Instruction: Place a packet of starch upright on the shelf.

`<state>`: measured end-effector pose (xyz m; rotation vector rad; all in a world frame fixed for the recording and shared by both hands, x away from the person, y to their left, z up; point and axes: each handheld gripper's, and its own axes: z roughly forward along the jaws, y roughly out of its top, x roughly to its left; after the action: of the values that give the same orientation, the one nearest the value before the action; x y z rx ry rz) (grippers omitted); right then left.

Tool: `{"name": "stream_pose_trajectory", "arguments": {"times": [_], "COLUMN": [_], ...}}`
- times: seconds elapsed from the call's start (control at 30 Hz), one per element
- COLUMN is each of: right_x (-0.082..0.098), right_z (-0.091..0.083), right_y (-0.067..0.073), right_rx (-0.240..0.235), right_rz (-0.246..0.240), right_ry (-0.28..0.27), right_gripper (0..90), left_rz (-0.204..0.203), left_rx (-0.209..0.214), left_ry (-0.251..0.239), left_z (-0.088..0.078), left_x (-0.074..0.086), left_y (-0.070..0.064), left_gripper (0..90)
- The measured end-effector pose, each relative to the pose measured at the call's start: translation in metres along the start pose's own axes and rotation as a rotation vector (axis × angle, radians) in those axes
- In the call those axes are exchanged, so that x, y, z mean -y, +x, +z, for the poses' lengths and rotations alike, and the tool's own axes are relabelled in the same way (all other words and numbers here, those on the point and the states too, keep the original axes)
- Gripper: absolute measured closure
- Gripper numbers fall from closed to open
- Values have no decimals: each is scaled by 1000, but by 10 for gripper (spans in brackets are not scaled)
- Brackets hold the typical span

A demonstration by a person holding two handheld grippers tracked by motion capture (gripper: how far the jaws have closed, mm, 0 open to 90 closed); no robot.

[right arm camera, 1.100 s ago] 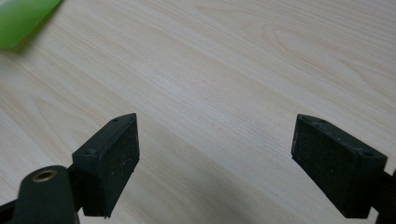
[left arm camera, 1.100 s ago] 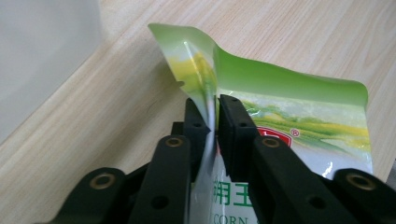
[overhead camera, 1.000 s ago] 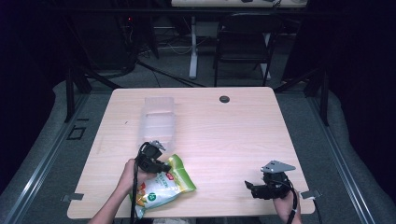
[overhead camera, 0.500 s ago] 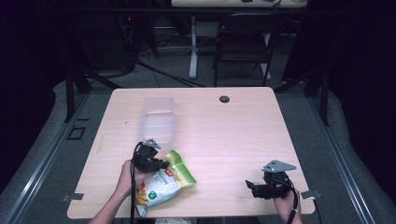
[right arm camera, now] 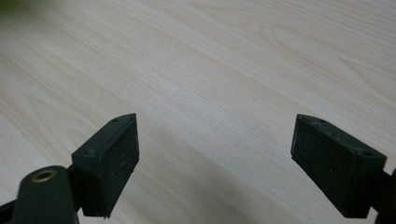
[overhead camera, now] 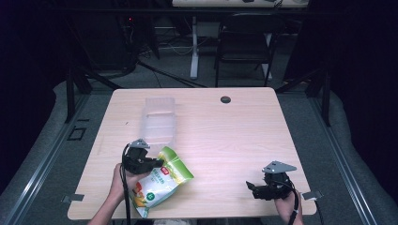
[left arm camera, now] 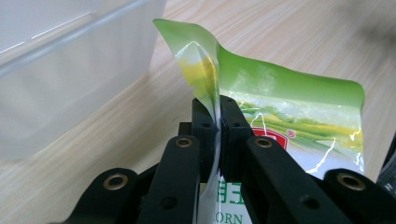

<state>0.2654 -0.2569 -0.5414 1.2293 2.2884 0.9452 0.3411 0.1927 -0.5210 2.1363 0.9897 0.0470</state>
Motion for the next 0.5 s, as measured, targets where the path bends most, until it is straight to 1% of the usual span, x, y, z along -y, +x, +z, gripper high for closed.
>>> {"name": "stream_pose_trajectory", "arguments": {"times": [0.1, 0.2, 0.23, 0.27, 0.3, 0.33, 0.43, 0.5], "right_x": [0, 0, 0, 0, 0, 0, 0, 0], "right_z": [0, 0, 0, 0, 0, 0, 1, 1], "right_y": [-2, -2, -2, -2, -1, -1, -2, -3], "right_rx": [8, 20, 23, 26, 27, 16, 20, 19], "right_rz": [8, 7, 7, 9, 14, 14, 12, 16], "right_ry": [4, 10, 13, 14, 10, 4, 11, 13], "right_gripper": [148, 148, 148, 148, 147, 147, 148, 148], "left_rz": [-16, -19, -13, -14, -8, -3, -9, -20], "left_rx": [2, -8, -10, -5, -6, -6, -10, -12], "left_ry": [-32, -60, -69, -68, -81, -79, -91, -106], "left_z": [-6, -11, -13, -14, -14, -15, -16, -19], "left_x": [3, 5, 5, 5, 5, 5, 6, 7], "left_y": [0, -1, -2, -3, -3, -3, -3, -2], "left_gripper": [869, 869, 869, 869, 868, 868, 868, 869]}}
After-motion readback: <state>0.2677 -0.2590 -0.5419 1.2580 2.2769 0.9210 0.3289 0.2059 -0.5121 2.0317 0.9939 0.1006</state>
